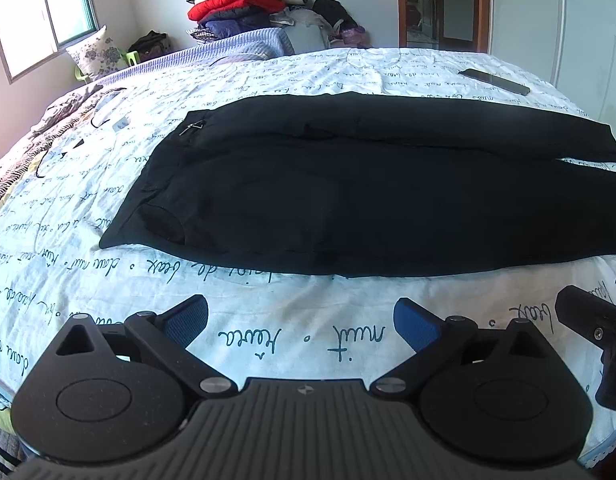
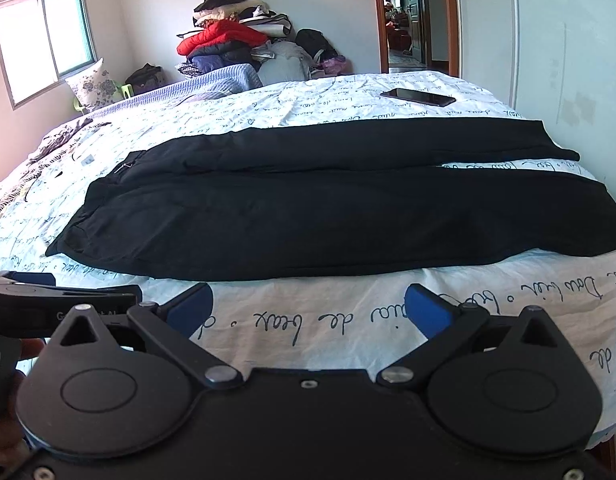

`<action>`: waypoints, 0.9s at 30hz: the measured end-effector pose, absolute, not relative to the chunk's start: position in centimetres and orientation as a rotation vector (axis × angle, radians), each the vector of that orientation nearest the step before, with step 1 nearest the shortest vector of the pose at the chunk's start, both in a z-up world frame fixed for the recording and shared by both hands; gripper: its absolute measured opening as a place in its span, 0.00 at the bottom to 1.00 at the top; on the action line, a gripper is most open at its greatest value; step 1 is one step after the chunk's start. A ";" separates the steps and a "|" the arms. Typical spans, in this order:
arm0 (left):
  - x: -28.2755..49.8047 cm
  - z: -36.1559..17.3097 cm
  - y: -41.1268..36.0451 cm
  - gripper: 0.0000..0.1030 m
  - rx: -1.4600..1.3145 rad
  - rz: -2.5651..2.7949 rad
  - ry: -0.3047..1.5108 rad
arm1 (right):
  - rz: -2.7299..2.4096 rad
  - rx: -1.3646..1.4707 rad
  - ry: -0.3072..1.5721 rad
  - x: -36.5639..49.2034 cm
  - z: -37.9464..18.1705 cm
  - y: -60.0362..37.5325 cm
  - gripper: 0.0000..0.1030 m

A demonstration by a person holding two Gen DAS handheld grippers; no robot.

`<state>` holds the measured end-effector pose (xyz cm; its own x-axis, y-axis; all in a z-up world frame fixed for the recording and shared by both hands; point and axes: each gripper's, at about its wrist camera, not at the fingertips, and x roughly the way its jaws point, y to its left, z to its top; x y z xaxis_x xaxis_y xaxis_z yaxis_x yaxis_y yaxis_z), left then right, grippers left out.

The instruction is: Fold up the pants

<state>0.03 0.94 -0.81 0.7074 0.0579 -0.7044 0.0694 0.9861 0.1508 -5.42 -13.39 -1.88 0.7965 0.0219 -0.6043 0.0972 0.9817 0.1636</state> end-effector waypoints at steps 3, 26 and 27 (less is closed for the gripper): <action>0.0 -0.8 0.9 0.97 0.176 -0.008 0.786 | -0.039 0.190 0.647 -5.5 -1.9 -13.4 1.00; 0.3 -0.8 0.7 0.97 0.189 -0.013 0.785 | -0.024 0.188 0.636 -5.6 -1.9 -13.6 1.00; 0.3 -0.8 0.7 0.97 0.189 -0.013 0.785 | -0.024 0.188 0.637 -5.6 -2.0 -13.6 1.00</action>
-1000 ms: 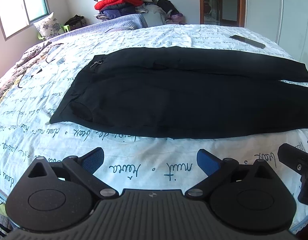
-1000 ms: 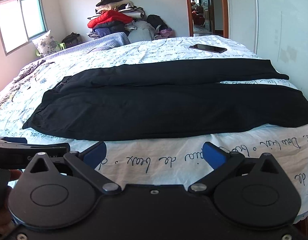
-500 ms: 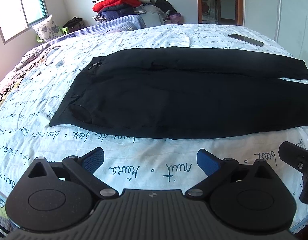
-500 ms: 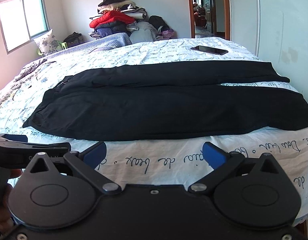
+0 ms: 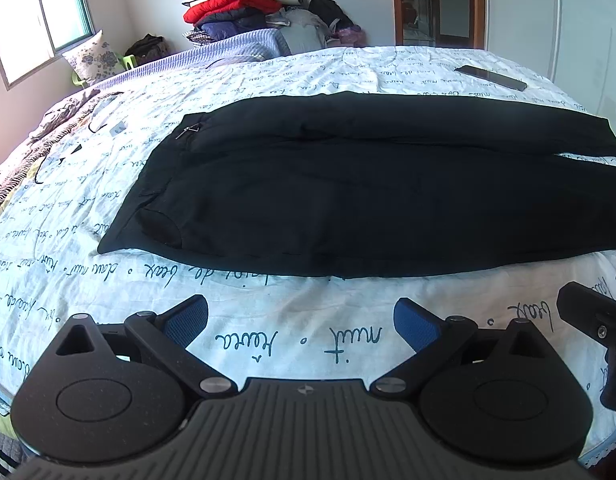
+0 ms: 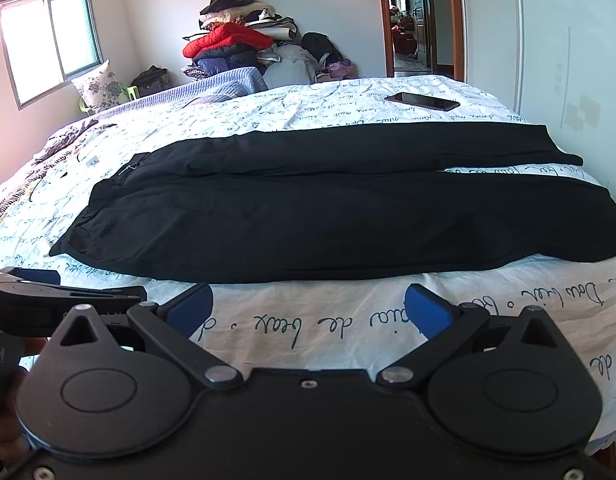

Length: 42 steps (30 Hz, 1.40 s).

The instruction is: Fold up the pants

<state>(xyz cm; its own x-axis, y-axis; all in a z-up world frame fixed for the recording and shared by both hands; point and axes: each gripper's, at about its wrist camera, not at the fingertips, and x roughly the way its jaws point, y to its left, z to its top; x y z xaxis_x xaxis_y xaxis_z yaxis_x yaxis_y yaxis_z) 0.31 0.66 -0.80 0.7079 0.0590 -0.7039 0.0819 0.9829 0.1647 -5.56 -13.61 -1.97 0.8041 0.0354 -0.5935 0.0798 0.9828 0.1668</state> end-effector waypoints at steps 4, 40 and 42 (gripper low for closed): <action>0.3 -0.9 0.6 0.97 0.190 -0.010 0.788 | -0.023 0.190 0.640 -5.6 -2.1 -13.5 1.00; 17.7 2.6 12.5 0.96 0.235 0.156 0.691 | 0.317 -0.110 0.536 12.1 2.3 -10.2 1.00; 20.7 2.3 13.8 0.97 0.298 0.145 0.679 | 0.339 -0.133 0.562 15.4 2.1 -10.0 1.00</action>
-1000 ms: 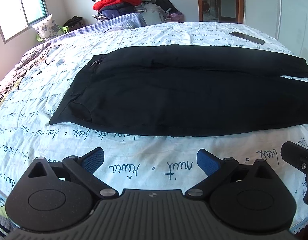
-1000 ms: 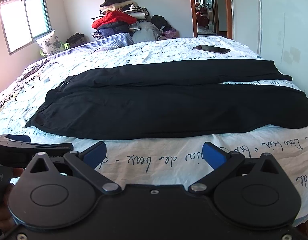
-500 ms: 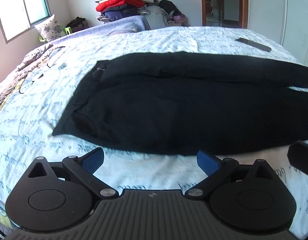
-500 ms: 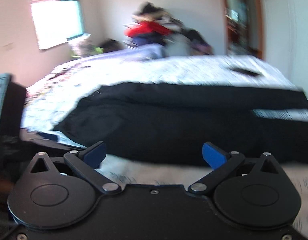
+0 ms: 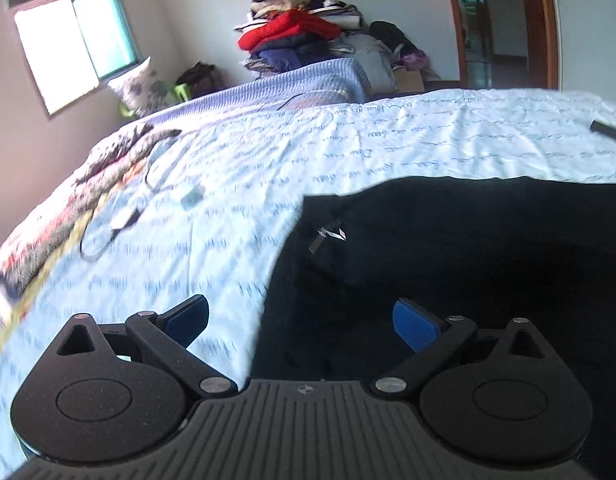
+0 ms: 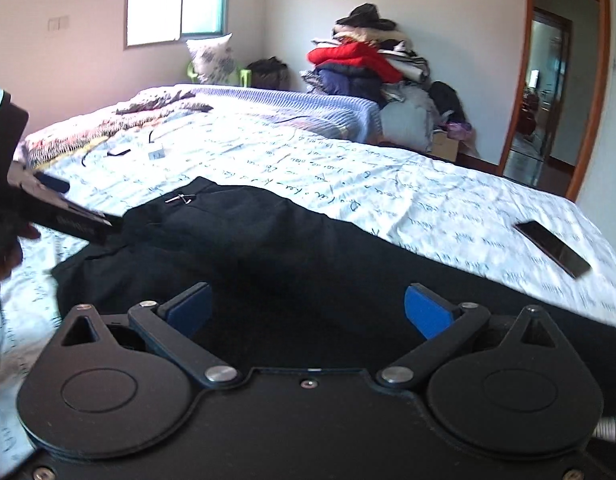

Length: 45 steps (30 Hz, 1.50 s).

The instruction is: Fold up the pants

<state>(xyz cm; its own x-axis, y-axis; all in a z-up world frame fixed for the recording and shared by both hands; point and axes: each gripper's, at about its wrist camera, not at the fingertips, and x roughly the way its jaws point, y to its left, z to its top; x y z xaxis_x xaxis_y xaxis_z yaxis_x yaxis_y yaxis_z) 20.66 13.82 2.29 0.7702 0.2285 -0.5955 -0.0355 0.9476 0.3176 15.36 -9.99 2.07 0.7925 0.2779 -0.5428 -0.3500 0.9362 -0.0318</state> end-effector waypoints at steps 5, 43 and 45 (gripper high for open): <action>27.3 1.3 16.3 0.96 0.395 0.054 0.662 | 0.379 -0.149 0.677 24.4 0.7 -9.7 1.00; 40.2 -1.5 20.4 0.29 0.111 -0.370 0.713 | 0.516 -0.512 0.701 37.4 -1.8 -8.3 0.05; 41.0 -1.8 20.2 0.30 0.140 -0.337 0.706 | 0.395 -0.661 0.606 37.0 -2.4 -6.9 0.01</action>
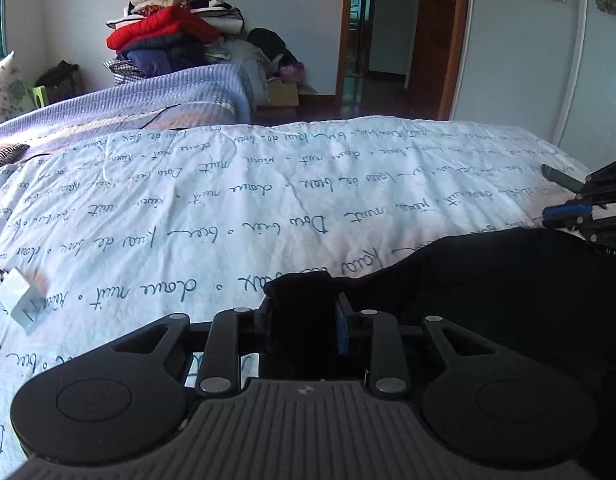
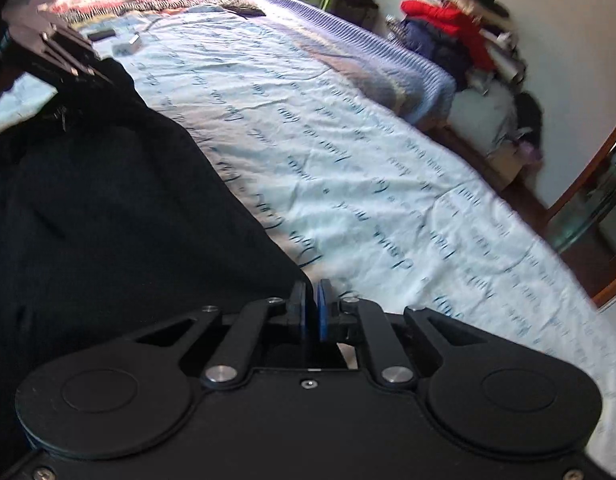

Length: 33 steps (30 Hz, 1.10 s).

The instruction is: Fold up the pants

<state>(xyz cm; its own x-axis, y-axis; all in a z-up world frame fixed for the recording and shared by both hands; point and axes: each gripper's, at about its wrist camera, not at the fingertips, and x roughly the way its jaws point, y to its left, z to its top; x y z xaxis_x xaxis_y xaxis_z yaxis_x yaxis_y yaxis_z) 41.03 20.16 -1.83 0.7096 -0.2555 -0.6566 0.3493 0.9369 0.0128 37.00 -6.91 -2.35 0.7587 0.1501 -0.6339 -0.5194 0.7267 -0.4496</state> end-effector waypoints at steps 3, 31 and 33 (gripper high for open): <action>41.6 -3.0 19.4 0.29 0.200 -0.285 0.759 | 0.298 -0.767 0.511 36.3 -2.2 -6.1 0.01; 35.7 -1.3 16.7 0.25 0.403 -0.186 0.582 | 0.396 -0.741 0.516 31.5 -0.7 -5.6 0.01; 34.0 -0.5 16.6 0.24 0.420 -0.172 0.526 | 0.328 -0.867 0.398 28.4 -0.3 -4.2 0.01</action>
<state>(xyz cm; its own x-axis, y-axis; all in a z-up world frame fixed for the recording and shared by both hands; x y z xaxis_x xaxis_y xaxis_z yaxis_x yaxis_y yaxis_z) 33.97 16.61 -0.54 0.8532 -0.0520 -0.5190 0.2642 0.9011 0.3439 28.42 -4.24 -0.33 0.8779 0.1170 -0.4643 -0.4335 0.6059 -0.6670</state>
